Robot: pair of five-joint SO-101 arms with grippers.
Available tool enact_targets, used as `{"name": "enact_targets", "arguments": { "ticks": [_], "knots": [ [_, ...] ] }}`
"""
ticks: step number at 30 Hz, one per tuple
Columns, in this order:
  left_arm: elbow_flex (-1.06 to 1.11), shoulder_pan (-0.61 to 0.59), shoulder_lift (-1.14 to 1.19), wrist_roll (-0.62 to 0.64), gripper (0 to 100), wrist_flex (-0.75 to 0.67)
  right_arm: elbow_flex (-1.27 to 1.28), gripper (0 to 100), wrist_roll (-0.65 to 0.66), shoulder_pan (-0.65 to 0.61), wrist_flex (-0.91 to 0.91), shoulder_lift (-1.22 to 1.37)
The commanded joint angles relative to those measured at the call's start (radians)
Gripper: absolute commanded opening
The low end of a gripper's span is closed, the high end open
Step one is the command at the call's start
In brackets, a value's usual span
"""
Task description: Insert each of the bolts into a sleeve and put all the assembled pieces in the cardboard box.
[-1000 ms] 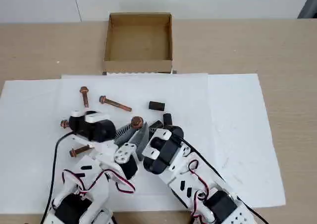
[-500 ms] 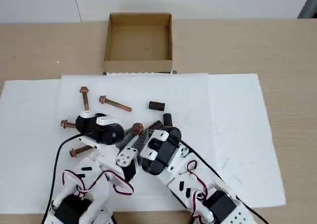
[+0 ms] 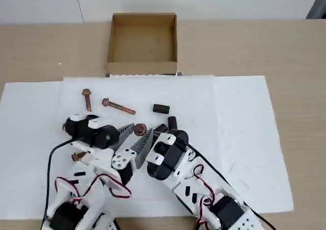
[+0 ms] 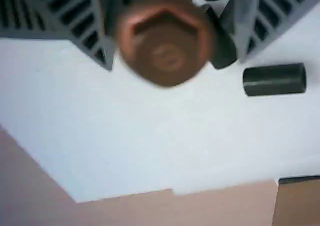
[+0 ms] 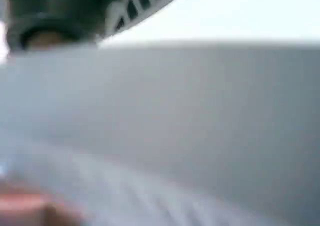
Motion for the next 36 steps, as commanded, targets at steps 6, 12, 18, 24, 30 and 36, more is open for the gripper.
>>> {"name": "enact_targets", "arguments": {
  "ticks": [6,12,18,24,30,36],
  "knots": [
    [-0.102,0.048,-0.005,0.041,16,0.101,-0.038,0.4,0.008,0.012,-0.031,-0.007],
    [-0.120,0.023,-0.006,0.052,15,0.089,-0.043,0.4,0.008,0.012,-0.028,-0.007],
    [-0.150,-0.103,-0.009,-0.069,0,0.091,-0.037,0.4,0.005,0.013,-0.028,-0.007],
    [-0.059,-0.315,-0.009,-0.195,1,0.097,-0.002,0.4,0.000,0.111,-0.027,-0.007],
    [0.104,-0.397,-0.009,-0.233,1,0.097,0.003,0.3,-0.063,0.254,-0.028,-0.005],
    [0.197,-0.397,-0.009,-0.238,1,0.097,-0.115,0.3,-0.133,0.269,-0.028,0.102]
  ]
}}
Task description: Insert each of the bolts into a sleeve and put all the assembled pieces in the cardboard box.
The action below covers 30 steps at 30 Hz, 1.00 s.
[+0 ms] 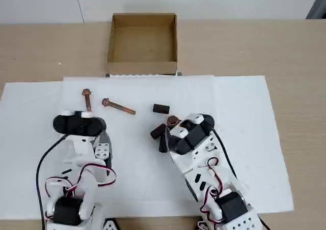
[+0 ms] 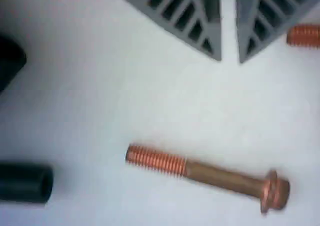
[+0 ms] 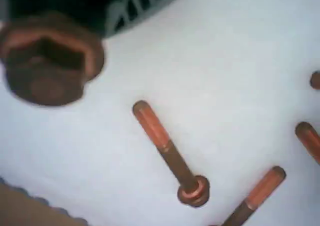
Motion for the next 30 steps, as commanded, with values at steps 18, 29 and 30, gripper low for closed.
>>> {"name": "enact_targets", "arguments": {
  "ticks": [18,29,30],
  "knots": [
    [0.104,0.003,-0.008,-0.005,1,-0.003,-1.013,0.3,0.081,0.127,-0.360,1.320],
    [0.114,0.003,-0.008,-0.005,1,-0.002,-1.623,0.4,0.186,0.127,-0.394,1.948],
    [0.114,0.003,-0.008,-0.005,1,-0.002,-1.671,0.4,0.193,0.127,-0.394,1.995]
  ]
}}
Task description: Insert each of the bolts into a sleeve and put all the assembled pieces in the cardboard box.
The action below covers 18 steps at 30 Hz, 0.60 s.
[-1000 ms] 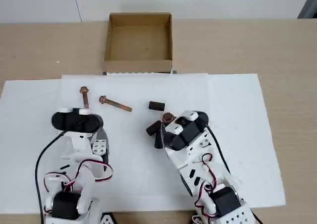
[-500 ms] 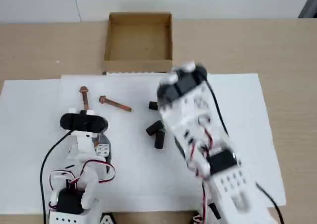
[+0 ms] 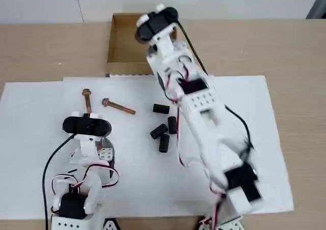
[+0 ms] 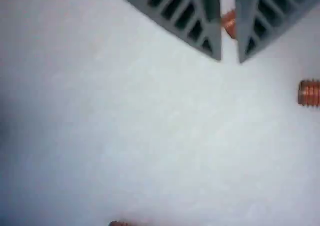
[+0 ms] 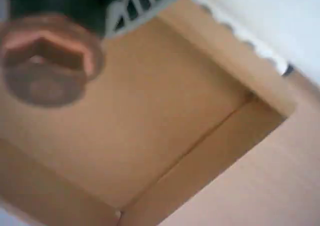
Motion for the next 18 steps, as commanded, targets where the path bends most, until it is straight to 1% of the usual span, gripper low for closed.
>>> {"name": "enact_targets", "arguments": {
  "ticks": [1,7,11,13,16,18],
  "knots": [
    [-0.002,0.003,-0.009,-0.003,1,-0.002,-0.241,0.6,0.034,0.007,-0.028,0.143],
    [-0.002,0.003,-0.009,-0.003,1,-0.002,-0.509,0.9,0.110,0.007,-0.025,0.420],
    [-0.002,0.003,-0.009,-0.003,1,-0.002,-0.617,1.2,0.143,0.007,-0.019,0.542],
    [-0.002,0.003,-0.009,-0.003,1,-0.002,-0.640,5.0,0.158,0.007,-0.019,0.581],
    [-0.002,0.003,-0.009,-0.003,1,-0.002,-0.654,15.3,0.150,0.007,-0.019,0.611],
    [-0.002,0.003,-0.009,-0.003,1,-0.002,-0.654,18.2,0.150,0.007,-0.019,0.618]
  ]
}}
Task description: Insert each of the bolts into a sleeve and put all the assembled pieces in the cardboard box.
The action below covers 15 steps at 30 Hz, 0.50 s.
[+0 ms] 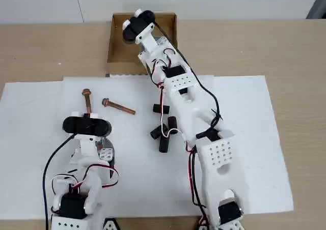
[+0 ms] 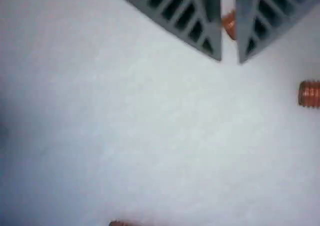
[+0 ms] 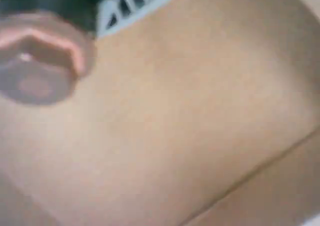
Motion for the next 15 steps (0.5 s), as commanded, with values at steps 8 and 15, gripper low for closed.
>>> {"name": "enact_targets", "arguments": {
  "ticks": [8,15],
  "knots": [
    [-0.002,0.003,-0.009,-0.003,1,-0.002,-0.083,10.6,0.005,0.019,-0.019,-0.024],
    [-0.002,0.003,-0.009,-0.003,1,-0.002,-0.081,0.6,0.003,0.041,0.151,-0.173]
  ]
}}
